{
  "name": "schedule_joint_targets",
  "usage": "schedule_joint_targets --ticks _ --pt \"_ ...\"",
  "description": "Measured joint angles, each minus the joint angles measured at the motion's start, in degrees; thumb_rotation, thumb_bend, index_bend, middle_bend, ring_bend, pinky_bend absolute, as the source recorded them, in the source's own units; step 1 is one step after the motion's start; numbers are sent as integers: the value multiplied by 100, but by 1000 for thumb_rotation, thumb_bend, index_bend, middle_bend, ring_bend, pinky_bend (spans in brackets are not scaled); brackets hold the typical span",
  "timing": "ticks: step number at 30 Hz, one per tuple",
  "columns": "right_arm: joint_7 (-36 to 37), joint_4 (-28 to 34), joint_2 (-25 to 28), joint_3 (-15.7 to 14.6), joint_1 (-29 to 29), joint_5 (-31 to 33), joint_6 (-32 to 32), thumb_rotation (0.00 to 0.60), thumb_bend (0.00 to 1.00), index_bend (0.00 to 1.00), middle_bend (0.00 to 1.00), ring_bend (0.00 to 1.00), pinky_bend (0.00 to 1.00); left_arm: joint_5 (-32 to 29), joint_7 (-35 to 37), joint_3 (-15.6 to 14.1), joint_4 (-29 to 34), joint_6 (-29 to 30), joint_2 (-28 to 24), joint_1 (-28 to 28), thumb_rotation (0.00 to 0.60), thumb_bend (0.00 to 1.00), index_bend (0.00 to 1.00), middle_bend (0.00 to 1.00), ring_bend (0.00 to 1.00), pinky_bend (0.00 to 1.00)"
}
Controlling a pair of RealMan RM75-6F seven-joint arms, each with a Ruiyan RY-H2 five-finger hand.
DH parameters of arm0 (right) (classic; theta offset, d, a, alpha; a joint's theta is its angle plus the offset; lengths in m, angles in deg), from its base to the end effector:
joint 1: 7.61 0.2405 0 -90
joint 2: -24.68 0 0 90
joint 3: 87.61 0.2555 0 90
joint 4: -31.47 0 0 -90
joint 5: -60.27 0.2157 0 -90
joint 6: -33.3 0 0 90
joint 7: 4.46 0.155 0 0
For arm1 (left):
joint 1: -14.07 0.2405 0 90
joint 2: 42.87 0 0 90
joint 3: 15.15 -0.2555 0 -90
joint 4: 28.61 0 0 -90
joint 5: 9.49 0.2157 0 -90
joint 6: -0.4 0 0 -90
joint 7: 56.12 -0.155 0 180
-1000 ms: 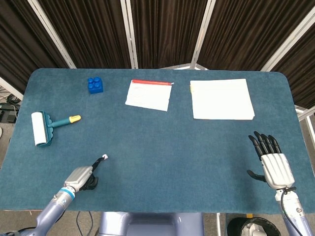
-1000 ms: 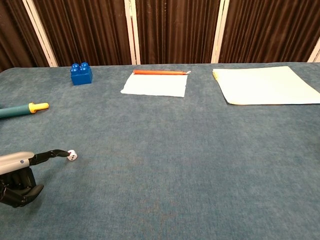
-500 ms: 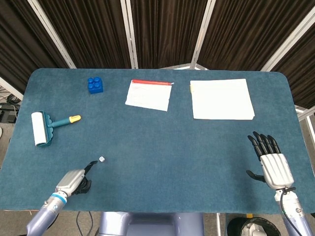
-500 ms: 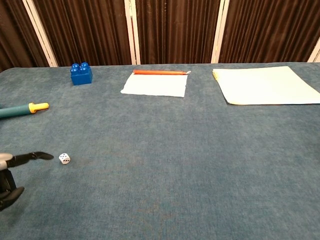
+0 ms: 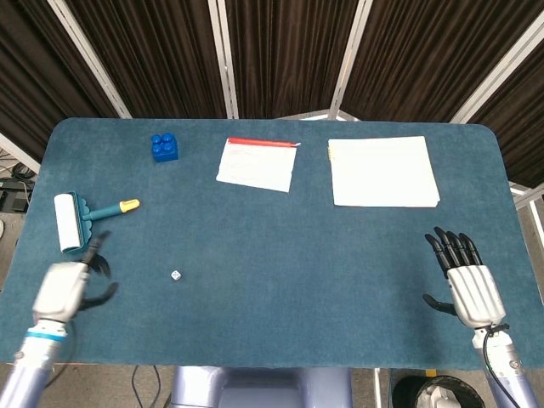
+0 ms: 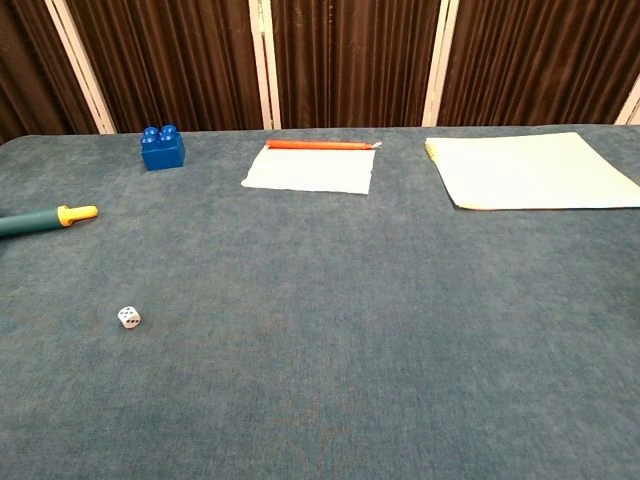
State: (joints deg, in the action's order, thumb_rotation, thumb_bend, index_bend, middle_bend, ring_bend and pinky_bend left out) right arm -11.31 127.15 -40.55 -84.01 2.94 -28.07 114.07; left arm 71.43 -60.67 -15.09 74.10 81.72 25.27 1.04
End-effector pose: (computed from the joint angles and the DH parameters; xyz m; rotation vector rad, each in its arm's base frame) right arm -0.2747 -0.2217 0.1308 1.5365 -0.8274 0.9364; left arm -0.2571 0.2151 0.1036 -1.4442 -1.0811 -1.0146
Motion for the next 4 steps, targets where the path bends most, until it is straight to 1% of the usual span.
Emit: schedule_joint_targets --ticks 2,4 --pt "-5 2 3 1 -4 9 4 600 0 0 0 0 0 -2 -308 54 -9 260 -218 154 600 0 0 0 0 0" --pt "-13 3 6 -2 -15 11 18 600 0 0 0 0 0 -93 -530 97 -5 401 -448 323 600 0 0 0 0 0"
